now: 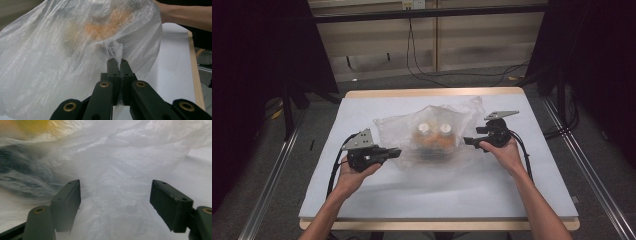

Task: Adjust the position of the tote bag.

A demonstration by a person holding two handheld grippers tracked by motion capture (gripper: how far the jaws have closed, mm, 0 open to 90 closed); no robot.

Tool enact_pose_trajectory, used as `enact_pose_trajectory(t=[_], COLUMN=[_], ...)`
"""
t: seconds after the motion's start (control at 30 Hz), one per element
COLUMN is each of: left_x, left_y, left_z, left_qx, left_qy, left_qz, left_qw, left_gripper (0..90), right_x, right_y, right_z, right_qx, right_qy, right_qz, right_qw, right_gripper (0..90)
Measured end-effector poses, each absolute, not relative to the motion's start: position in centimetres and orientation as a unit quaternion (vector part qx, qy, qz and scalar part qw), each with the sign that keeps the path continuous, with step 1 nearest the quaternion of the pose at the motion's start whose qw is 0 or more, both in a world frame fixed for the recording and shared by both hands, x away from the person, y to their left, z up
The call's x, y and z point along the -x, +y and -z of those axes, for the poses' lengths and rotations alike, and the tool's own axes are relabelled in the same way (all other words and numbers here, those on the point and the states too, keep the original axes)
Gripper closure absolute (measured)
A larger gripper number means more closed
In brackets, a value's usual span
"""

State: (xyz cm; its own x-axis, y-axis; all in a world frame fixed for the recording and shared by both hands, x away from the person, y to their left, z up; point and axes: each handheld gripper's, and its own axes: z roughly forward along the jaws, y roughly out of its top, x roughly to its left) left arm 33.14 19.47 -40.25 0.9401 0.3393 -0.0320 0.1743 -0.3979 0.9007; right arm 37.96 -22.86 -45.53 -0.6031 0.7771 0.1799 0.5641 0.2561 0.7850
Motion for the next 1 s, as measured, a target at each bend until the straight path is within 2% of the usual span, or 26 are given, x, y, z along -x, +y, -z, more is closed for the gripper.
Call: enact_pose_trajectory(t=[0.03, 0.1, 0.17, 0.2, 0.27, 0.3, 0.37, 0.43, 0.47, 0.5, 0.53, 0.57, 0.67, 0.83, 0.9, 0.97, 1.0], left_x=[-33.2, -33.2, -33.2, -33.3, -33.4, -33.4, -33.4, -33.6, -33.6, -33.6, -33.6, -33.6, -33.7, -34.1, -34.8, -35.0, -35.6], left_y=[19.6, 19.6, 19.7, 19.8, 19.9, 19.9, 19.8, 19.8, 19.8, 19.8, 19.8, 19.9, 19.9, 20.8, 22.1, 22.5, 23.4], left_z=[40.3, 40.4, 40.4, 40.6, 41.0, 41.0, 41.4, 41.8, 41.8, 41.8, 41.8, 41.8, 41.7, 41.4, 40.7, 40.6, 40.4], left_qx=[-0.832, -0.833, -0.836, -0.838, -0.839, -0.839, -0.842, -0.843, -0.843, -0.842, -0.842, -0.842, -0.842, -0.818, -0.797, -0.791, -0.78], left_qy=[0.155, 0.155, 0.154, 0.156, 0.157, 0.157, 0.164, 0.167, 0.167, 0.167, 0.167, 0.167, 0.168, 0.189, 0.219, 0.224, 0.249], left_qz=[-0.077, -0.075, -0.078, -0.075, -0.07, -0.07, -0.068, -0.064, -0.064, -0.066, -0.066, -0.065, -0.067, -0.062, -0.071, -0.071, -0.076], left_qw=[0.527, 0.526, 0.521, 0.517, 0.517, 0.517, 0.51, 0.508, 0.508, 0.508, 0.508, 0.508, 0.509, 0.54, 0.558, 0.566, 0.568], left_gripper=[90.0, 90.0, 90.0, 90.0, 90.0, 90.0, 90.0, 90.0, 90.0, 90.0, 90.0, 90.0, 89.8, 74.1, 65.4, 64.8, 58.9], right_x=[-38.2, -38.4, -38.4, -38.5, -38.5, -38.5, -38.4, -38.5, -38.4, -38.4, -38.4, -38.3, -38.2, -37.7, -37.3, -37.2, -37.1], right_y=[-22.7, -23.0, -23.1, -23.4, -23.1, -23.1, -22.1, -21.8, -21.6, -21.5, -21.5, -21.5, -21.5, -21.9, -22.4, -22.5, -22.6], right_z=[45.8, 46.1, 46.1, 46.3, 46.5, 46.5, 46.9, 47.0, 46.9, 46.8, 46.8, 46.5, 46.2, 44.6, 43.5, 43.3, 43.0], right_qx=[-0.435, -0.443, -0.444, -0.447, -0.436, -0.436, -0.419, -0.413, -0.411, -0.406, -0.406, -0.402, -0.401, -0.392, -0.386, -0.386, -0.387], right_qy=[0.786, 0.782, 0.781, 0.775, 0.781, 0.781, 0.793, 0.796, 0.796, 0.797, 0.797, 0.794, 0.792, 0.786, 0.782, 0.78, 0.778], right_qz=[-0.419, -0.422, -0.424, -0.437, -0.441, -0.441, -0.435, -0.436, -0.438, -0.44, -0.44, -0.449, -0.45, -0.465, -0.473, -0.476, -0.478], right_qw=[0.13, 0.12, 0.118, 0.094, 0.077, 0.077, 0.075, 0.074, 0.074, 0.083, 0.083, 0.085, 0.091, 0.112, 0.124, 0.126, 0.129], right_gripper=[18.6, 16.7, 16.8, 16.9, 23.7, 23.7, 41.5, 51.7, 64.8, 70.9, 70.9, 86.5, 89.0, 89.7, 89.8, 89.8, 89.8])
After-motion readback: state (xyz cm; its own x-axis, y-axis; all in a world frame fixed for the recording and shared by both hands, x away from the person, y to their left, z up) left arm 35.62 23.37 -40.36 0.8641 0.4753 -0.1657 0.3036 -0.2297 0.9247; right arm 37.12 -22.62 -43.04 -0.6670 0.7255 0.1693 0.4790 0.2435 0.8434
